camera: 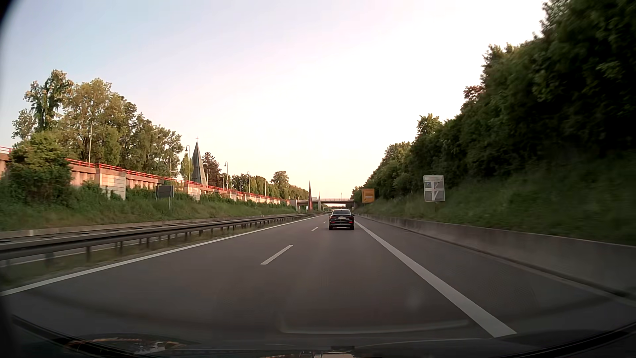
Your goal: Follow the waypoints while adhering to traffic rules and regulations
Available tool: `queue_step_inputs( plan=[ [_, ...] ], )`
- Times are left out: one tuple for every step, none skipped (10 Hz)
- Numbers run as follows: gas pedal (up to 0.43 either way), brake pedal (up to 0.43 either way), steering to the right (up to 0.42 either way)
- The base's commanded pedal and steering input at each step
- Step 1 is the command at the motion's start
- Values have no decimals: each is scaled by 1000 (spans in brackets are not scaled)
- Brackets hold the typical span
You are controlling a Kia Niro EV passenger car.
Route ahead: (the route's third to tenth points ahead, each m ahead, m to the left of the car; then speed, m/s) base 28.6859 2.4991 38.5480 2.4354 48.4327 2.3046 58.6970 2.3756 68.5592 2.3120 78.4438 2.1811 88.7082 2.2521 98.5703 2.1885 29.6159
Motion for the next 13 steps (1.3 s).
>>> queue_step_inputs(
  plan=[
    [311,18,-1],
    [319,6,-1],
    [331,6,0],
    [331,18,0],
    [331,18,-1],
    [331,18,-1],
    [331,18,0],
    [331,18,-1],
    [331,18,-1],
    [331,12,-1],
    [331,18,-1],
    [331,18,0],
    [331,18,-1]
  ],
)
